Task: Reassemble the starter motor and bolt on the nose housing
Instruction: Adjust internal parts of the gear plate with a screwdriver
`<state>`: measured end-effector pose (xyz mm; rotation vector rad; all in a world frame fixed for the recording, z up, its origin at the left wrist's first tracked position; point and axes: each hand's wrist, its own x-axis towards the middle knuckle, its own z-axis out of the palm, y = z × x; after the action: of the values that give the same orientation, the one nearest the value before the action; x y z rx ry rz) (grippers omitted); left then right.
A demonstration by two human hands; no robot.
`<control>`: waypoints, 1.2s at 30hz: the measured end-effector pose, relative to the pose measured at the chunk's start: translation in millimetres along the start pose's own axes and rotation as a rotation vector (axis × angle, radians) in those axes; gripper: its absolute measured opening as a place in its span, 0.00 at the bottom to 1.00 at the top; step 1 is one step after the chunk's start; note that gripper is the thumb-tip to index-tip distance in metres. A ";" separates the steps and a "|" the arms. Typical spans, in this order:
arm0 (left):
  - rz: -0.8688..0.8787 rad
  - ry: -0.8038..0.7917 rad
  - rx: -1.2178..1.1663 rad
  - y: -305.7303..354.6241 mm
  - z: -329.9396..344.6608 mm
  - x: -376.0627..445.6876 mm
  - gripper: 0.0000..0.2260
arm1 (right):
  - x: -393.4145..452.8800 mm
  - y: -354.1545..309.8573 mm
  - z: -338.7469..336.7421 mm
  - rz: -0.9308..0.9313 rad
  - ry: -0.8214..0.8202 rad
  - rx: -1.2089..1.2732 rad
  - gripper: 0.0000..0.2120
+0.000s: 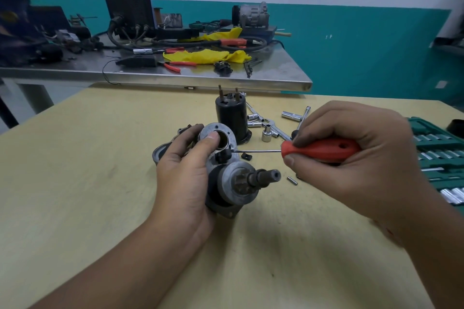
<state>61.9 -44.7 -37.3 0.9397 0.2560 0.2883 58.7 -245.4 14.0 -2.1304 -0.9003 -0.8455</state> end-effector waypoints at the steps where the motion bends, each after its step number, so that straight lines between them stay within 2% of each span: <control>1: -0.003 0.006 0.000 0.0 -0.2 0.0 0.10 | -0.1 -0.4 0.1 0.005 -0.002 0.002 0.07; 7: -0.010 -0.002 -0.002 0.6 -0.2 0.1 0.08 | -0.5 -0.3 0.0 0.060 0.027 0.028 0.08; 16: -0.149 -0.073 0.021 5.8 1.5 -5.3 0.07 | 1.0 7.5 3.2 0.448 0.240 0.339 0.11; 21: -0.288 -0.242 0.139 10.5 0.9 -0.6 0.08 | 4.0 19.3 17.4 0.699 0.381 0.994 0.14; 23: -0.307 -0.343 0.283 12.6 1.2 5.3 0.10 | 5.0 21.3 21.9 0.817 0.443 1.185 0.16; 25: -0.304 -0.426 0.355 11.9 -1.5 8.2 0.11 | 4.1 22.0 27.0 0.920 0.466 1.321 0.12; 27: -0.263 -0.499 0.437 10.1 -4.9 6.5 0.13 | 2.6 22.0 32.8 1.017 0.460 1.406 0.08; 29: -0.128 -0.554 0.643 6.1 -7.0 4.3 0.14 | 1.2 21.4 37.7 1.085 0.440 1.459 0.04; 30: -0.070 -0.560 0.722 4.5 -6.6 3.7 0.13 | 0.7 21.4 39.7 1.104 0.428 1.479 0.06; 32: 0.009 -0.526 0.819 3.6 -4.2 5.6 0.13 | 0.2 20.5 41.4 1.118 0.404 1.479 0.09; 36: 0.118 -0.416 1.096 5.7 2.1 9.4 0.12 | -0.5 18.0 43.9 1.075 0.377 1.463 0.09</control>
<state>70.6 -39.9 -32.3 2.0692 -0.0556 0.0283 85.5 -221.6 -17.2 -0.7942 0.0435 0.0921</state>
